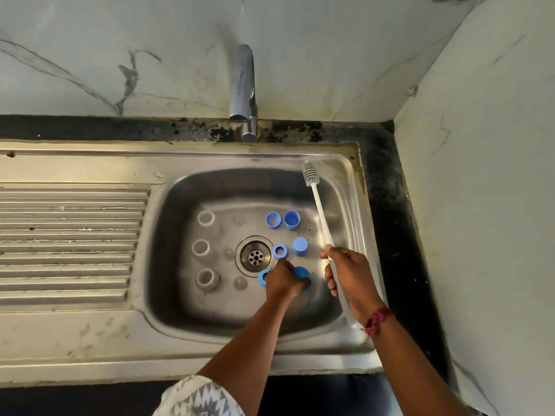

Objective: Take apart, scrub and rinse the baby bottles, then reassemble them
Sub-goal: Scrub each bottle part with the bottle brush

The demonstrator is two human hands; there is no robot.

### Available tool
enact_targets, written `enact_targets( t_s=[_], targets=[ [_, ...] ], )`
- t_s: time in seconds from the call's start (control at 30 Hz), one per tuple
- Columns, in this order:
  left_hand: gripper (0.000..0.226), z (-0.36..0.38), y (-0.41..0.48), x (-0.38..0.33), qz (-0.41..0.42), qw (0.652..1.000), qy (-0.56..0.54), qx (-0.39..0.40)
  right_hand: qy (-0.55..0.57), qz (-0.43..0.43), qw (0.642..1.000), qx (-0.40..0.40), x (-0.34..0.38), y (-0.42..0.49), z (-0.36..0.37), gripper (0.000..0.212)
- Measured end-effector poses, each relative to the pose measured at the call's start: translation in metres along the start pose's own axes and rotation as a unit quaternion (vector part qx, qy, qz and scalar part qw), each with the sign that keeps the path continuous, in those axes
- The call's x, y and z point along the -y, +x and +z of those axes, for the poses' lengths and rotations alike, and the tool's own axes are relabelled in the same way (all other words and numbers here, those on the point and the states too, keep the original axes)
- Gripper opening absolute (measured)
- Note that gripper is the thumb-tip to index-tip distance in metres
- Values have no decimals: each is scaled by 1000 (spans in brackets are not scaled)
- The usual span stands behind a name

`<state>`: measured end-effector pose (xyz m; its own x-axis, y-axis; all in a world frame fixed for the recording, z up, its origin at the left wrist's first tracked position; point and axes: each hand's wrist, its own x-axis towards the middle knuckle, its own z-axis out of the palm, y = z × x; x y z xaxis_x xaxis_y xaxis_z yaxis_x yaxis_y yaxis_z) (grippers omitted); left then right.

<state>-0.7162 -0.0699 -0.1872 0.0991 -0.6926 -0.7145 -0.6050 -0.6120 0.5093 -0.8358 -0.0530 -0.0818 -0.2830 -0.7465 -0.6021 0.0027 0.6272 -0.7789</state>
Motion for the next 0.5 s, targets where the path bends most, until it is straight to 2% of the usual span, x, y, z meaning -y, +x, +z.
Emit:
enact_targets(
  t_s=[0.2, 0.37, 0.5],
  targets=[
    [41, 11, 5, 2, 50, 994, 94, -13, 7, 1, 1000, -9, 6, 11, 1, 26],
    [39, 15, 5, 3, 85, 988, 130, -12, 6, 1, 1000, -9, 7, 12, 1, 26],
    [60, 13, 5, 3, 87, 988, 124, 11, 10, -7, 1000, -14, 6, 10, -3, 26]
  ],
)
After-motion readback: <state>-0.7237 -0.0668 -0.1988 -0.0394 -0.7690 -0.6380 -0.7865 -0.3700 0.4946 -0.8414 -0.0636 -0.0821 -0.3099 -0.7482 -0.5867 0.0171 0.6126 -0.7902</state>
